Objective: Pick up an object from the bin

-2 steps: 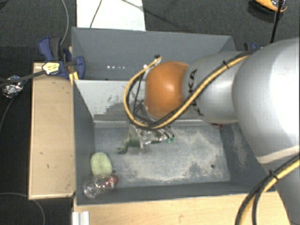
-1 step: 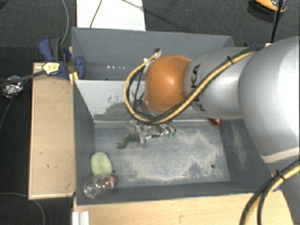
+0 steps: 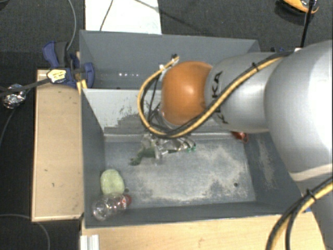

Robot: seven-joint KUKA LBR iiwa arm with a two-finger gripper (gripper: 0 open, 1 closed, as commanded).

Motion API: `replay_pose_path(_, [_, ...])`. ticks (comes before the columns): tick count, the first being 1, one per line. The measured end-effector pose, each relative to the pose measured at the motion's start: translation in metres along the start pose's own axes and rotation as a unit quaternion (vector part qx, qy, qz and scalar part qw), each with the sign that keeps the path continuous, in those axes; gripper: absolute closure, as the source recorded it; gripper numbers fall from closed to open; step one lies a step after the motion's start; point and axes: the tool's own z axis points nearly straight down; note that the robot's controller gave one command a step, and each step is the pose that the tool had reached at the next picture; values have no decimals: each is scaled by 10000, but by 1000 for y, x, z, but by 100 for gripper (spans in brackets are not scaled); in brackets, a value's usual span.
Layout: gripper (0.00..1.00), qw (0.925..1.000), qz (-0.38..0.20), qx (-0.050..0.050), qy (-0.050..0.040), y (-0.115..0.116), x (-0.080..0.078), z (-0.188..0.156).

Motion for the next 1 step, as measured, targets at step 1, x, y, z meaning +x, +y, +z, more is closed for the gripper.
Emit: replay_pose_path(1, [100, 9999, -119, 4, -31, 13, -11, -158])
